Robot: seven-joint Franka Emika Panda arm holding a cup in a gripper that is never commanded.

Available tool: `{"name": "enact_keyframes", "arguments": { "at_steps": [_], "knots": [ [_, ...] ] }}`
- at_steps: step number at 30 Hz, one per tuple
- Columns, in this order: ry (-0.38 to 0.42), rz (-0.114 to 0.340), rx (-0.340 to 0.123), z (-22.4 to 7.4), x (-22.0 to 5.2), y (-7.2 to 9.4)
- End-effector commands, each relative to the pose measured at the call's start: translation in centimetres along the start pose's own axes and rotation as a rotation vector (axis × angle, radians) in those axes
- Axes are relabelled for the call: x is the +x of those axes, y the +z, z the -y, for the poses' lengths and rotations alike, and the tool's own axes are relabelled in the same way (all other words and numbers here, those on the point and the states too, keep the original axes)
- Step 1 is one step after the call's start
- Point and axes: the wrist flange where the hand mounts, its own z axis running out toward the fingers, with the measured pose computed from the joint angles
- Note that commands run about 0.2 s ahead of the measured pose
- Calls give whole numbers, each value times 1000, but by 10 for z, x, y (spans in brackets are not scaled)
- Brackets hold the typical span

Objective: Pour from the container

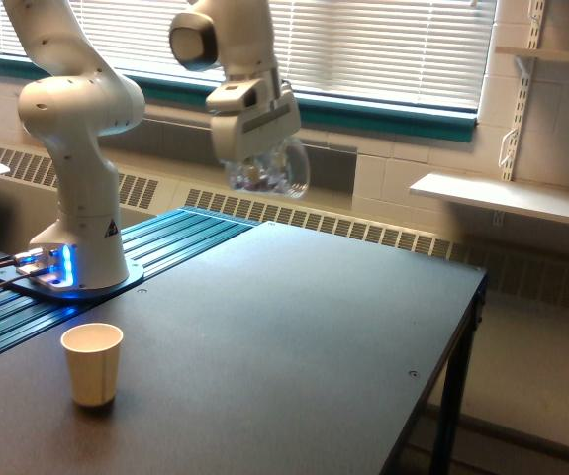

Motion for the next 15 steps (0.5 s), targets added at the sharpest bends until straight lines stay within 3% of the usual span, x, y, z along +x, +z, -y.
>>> {"name": "enact_keyframes", "arguments": {
  "at_steps": [1,8,15],
  "knots": [
    [143,-26,0,-20,13,-13],
    [209,-41,10,-47,12,-29],
    [273,-8,8,-76,8,-24]
  ]
}}
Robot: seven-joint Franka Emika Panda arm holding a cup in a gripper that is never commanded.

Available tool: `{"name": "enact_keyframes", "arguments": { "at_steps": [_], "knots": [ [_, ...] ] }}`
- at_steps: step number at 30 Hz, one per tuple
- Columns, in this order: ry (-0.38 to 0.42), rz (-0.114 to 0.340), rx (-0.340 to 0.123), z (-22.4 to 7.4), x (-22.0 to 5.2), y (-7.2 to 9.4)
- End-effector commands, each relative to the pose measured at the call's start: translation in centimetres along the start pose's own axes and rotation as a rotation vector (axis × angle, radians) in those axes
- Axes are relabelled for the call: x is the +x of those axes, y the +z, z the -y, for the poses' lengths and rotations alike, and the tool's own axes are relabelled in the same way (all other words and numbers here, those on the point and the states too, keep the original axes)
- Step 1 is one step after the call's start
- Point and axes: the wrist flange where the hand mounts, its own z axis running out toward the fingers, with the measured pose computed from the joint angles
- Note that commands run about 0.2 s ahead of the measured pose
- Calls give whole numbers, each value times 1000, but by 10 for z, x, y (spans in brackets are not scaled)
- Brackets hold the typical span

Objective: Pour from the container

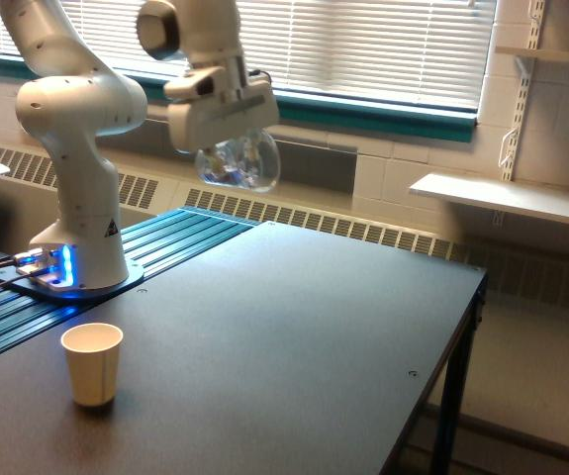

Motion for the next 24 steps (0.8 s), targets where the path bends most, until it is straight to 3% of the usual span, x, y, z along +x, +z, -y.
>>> {"name": "enact_keyframes", "arguments": {
  "at_steps": [1,13,24],
  "knots": [
    [105,33,-30,-30,1,11],
    [136,135,-45,-72,19,26],
    [156,166,-57,-112,58,19]
  ]
}}
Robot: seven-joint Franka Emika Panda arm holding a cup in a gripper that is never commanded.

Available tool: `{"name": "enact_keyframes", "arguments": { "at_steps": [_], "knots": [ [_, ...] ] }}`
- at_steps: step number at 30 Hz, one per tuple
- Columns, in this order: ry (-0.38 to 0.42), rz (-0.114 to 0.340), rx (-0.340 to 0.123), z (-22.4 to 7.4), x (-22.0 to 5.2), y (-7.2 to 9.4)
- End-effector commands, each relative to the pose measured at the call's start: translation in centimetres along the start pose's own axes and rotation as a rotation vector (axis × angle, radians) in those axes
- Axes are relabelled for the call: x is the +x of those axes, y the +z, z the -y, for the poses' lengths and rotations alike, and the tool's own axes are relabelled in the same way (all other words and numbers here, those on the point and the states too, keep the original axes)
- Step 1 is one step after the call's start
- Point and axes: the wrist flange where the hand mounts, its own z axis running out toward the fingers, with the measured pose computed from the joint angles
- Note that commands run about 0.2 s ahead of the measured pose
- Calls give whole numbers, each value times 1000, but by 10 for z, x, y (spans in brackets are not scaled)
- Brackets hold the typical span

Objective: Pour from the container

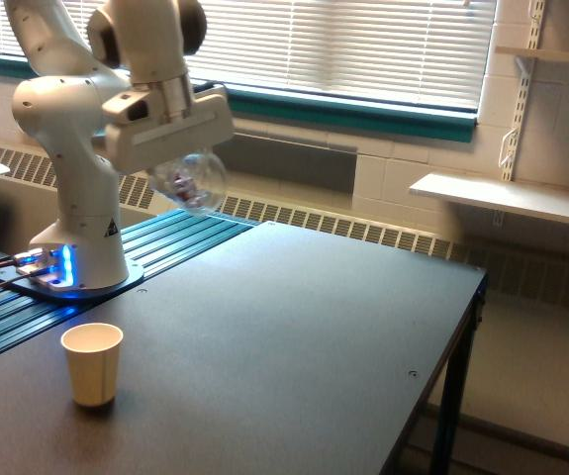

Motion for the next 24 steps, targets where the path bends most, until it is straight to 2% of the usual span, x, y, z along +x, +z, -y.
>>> {"name": "enact_keyframes", "arguments": {
  "at_steps": [1,6,10,16,24],
  "knots": [
    [-11,45,-20,-30,24,6],
    [11,48,-22,-50,46,0],
    [21,77,-29,-61,61,1],
    [41,72,9,-73,88,-5],
    [16,72,25,-82,106,-8]
  ]
}}
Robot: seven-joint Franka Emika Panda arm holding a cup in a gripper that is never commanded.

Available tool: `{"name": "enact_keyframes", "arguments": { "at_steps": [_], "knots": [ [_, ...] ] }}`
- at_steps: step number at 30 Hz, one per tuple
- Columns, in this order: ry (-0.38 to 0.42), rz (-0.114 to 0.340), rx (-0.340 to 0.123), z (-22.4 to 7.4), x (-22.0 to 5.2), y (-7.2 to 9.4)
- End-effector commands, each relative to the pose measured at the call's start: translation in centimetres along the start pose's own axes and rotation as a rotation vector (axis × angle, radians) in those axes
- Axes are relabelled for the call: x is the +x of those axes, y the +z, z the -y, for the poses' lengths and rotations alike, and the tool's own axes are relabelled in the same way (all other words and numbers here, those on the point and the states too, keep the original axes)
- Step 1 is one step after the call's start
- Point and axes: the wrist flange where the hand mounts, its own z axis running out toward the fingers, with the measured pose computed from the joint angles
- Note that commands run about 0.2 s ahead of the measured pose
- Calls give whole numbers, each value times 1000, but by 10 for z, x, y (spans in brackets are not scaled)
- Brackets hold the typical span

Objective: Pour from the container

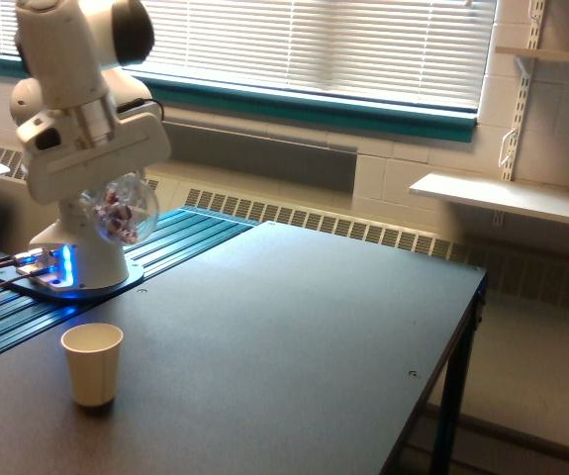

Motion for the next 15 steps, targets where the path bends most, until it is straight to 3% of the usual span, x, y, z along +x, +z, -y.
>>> {"name": "enact_keyframes", "arguments": {
  "at_steps": [1,15],
  "knots": [
    [-91,-15,12,-2,14,-7],
    [-152,0,27,-12,34,-11]
  ]
}}
